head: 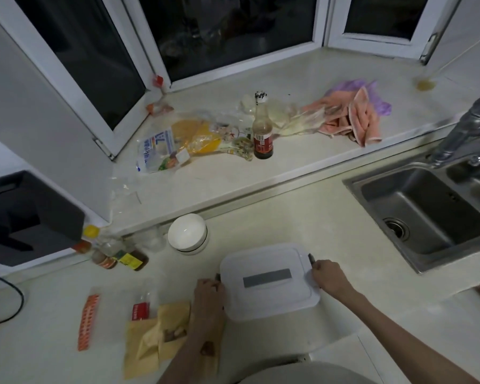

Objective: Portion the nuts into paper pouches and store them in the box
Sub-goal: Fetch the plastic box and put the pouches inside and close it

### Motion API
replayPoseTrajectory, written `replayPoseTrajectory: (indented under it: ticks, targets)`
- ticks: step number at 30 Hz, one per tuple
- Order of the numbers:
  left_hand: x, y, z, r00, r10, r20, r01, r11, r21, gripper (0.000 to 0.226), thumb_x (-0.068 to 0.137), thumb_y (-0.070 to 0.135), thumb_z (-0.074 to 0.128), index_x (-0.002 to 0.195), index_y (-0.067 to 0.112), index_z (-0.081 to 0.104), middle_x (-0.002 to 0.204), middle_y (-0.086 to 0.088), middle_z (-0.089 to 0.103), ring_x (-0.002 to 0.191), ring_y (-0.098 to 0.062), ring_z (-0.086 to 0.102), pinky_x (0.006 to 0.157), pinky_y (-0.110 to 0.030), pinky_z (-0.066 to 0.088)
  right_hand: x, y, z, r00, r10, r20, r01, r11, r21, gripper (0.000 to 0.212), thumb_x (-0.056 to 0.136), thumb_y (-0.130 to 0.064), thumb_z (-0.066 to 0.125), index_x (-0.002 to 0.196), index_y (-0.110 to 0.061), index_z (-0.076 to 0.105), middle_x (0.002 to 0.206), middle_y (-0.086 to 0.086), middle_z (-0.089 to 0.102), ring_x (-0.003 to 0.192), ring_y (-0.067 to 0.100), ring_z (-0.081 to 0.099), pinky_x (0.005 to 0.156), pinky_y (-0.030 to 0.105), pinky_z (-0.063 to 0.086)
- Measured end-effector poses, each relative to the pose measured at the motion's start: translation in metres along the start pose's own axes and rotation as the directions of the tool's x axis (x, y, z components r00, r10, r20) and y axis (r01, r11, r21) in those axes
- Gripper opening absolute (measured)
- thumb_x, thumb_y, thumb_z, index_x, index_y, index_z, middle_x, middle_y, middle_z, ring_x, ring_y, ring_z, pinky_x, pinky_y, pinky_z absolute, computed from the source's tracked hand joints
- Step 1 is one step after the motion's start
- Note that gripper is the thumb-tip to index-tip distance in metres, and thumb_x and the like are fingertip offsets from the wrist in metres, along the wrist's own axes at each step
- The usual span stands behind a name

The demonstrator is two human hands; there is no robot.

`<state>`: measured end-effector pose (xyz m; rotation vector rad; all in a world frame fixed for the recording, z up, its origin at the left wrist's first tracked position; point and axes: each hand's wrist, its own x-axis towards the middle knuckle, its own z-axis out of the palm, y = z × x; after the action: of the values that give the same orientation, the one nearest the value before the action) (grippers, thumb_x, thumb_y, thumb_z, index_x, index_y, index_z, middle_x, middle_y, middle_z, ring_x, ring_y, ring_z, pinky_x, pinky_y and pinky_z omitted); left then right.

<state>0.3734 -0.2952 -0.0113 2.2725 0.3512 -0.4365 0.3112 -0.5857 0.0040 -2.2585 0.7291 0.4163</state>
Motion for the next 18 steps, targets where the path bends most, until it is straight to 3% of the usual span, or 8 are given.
replayPoseTrajectory:
  ticks: [3, 5, 7, 10, 13, 15, 18]
  targets:
    - [0.003, 0.011, 0.0, 0.992, 0.123, -0.001, -0.118, 0.954, 0.275, 0.025, 0.093, 0.021, 0.054, 0.107, 0.009, 0.072, 0.117, -0.007, 0.066, 0.115, -0.024, 0.051, 0.096, -0.03, 0.032, -0.004, -0.008, -0.007, 0.998, -0.029, -0.059, 0.033, 0.997, 0.069, 0.027, 0.092, -0.009, 0.044, 0.068, -0.002, 0.054, 0.068, 0.021, 0.062, 0.063, 0.032, 0.059, 0.055, 0.033, 0.037]
    - [0.001, 0.026, -0.002, 0.985, 0.163, -0.058, -0.148, 0.968, 0.202, 0.027, 0.092, 0.019, 0.057, 0.112, 0.005, 0.069, 0.119, -0.011, 0.062, 0.117, -0.028, 0.048, 0.101, -0.034, 0.03, -0.006, -0.014, -0.014, 0.994, -0.024, -0.102, 0.041, 0.985, 0.168, 0.023, 0.09, -0.01, 0.047, 0.069, -0.003, 0.053, 0.064, 0.013, 0.056, 0.058, 0.024, 0.05, 0.054, 0.031, 0.034]
    - [0.0, 0.043, -0.005, 0.985, 0.158, -0.072, -0.158, 0.987, 0.004, 0.03, 0.091, 0.015, 0.058, 0.118, 0.003, 0.064, 0.118, -0.014, 0.058, 0.111, -0.032, 0.052, 0.098, -0.042, 0.041, -0.006, -0.016, -0.024, 0.998, 0.009, -0.06, 0.013, 0.933, 0.359, 0.02, 0.09, -0.013, 0.052, 0.077, 0.0, 0.06, 0.068, 0.008, 0.057, 0.062, 0.02, 0.052, 0.059, 0.028, 0.04]
    - [0.0, 0.069, -0.009, 0.975, 0.216, 0.059, -0.206, 0.968, -0.145, 0.037, 0.092, 0.013, 0.056, 0.129, 0.013, 0.056, 0.111, -0.005, 0.062, 0.102, -0.027, 0.058, 0.085, -0.035, 0.048, -0.007, -0.006, -0.039, 0.996, 0.024, 0.084, -0.074, 0.736, 0.673, 0.017, 0.092, -0.014, 0.057, 0.098, -0.001, 0.066, 0.085, 0.013, 0.066, 0.078, 0.026, 0.063, 0.071, 0.035, 0.051]
    - [0.004, 0.086, -0.004, 0.954, 0.282, 0.104, -0.26, 0.947, -0.189, 0.035, 0.095, 0.016, 0.056, 0.13, 0.016, 0.057, 0.108, -0.003, 0.065, 0.095, -0.019, 0.061, 0.078, -0.027, 0.05, -0.004, 0.022, -0.05, 0.994, 0.103, 0.023, -0.078, 0.572, 0.817, 0.019, 0.092, -0.008, 0.055, 0.098, 0.008, 0.064, 0.089, 0.017, 0.065, 0.077, 0.027, 0.061, 0.069, 0.035, 0.05]
    - [0.004, 0.087, 0.002, 0.944, 0.299, 0.139, -0.272, 0.944, -0.186, 0.035, 0.097, 0.015, 0.053, 0.132, 0.013, 0.057, 0.122, -0.005, 0.064, 0.108, -0.018, 0.06, 0.089, -0.03, 0.05, -0.002, 0.044, -0.054, 0.964, 0.266, -0.02, -0.108, 0.455, 0.884, 0.015, 0.091, -0.003, 0.054, 0.096, 0.007, 0.063, 0.088, 0.018, 0.063, 0.074, 0.028, 0.058, 0.069, 0.036, 0.05]
    - [0.002, 0.076, 0.008, 0.949, 0.256, 0.184, -0.237, 0.964, -0.117, 0.039, 0.096, 0.011, 0.054, 0.135, 0.012, 0.055, 0.136, -0.01, 0.055, 0.121, -0.024, 0.054, 0.102, -0.04, 0.044, 0.001, 0.078, -0.05, 0.841, 0.542, 0.011, -0.153, 0.219, 0.964, 0.01, 0.091, 0.001, 0.052, 0.099, 0.004, 0.058, 0.085, 0.016, 0.06, 0.073, 0.029, 0.056, 0.074, 0.043, 0.051]
